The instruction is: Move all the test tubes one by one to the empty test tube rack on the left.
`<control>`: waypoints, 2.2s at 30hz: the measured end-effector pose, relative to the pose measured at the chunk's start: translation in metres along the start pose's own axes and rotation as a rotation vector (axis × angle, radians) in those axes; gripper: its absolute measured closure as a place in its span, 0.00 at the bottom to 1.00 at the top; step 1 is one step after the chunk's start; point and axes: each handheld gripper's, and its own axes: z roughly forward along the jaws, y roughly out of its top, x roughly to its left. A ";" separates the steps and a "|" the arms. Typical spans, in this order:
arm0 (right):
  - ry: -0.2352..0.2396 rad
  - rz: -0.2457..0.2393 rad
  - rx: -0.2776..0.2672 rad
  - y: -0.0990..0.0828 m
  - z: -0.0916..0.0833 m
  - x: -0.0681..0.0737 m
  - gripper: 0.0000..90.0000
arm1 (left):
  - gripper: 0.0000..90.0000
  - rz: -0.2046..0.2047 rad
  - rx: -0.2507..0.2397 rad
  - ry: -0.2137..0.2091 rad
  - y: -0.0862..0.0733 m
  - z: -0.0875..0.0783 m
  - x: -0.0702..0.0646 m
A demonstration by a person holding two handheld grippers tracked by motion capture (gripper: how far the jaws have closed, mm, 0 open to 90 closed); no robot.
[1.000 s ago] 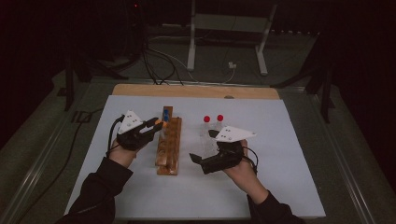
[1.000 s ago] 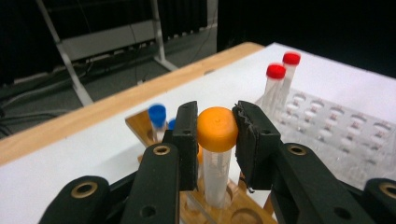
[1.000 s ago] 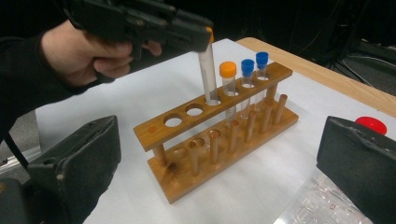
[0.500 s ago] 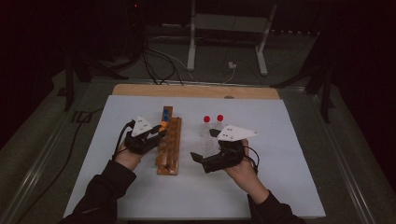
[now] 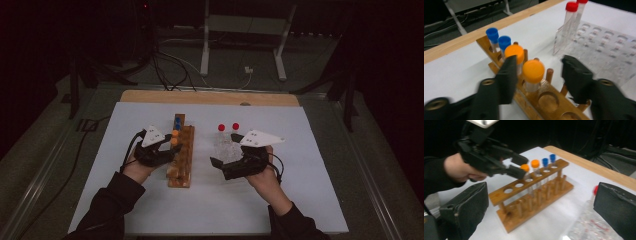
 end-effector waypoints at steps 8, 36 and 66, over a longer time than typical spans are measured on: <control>-0.115 0.022 0.021 -0.008 -0.005 -0.038 0.00 | 0.18 -0.027 -0.059 -0.018 0.007 -0.010 -0.002; -0.298 0.102 0.100 -0.058 0.055 -0.097 0.67 | 0.01 -0.057 -0.091 -0.048 0.011 -0.017 0.000; -0.323 0.043 -0.010 -0.021 0.018 -0.080 0.84 | 0.01 -0.053 -0.095 -0.061 0.015 -0.020 0.000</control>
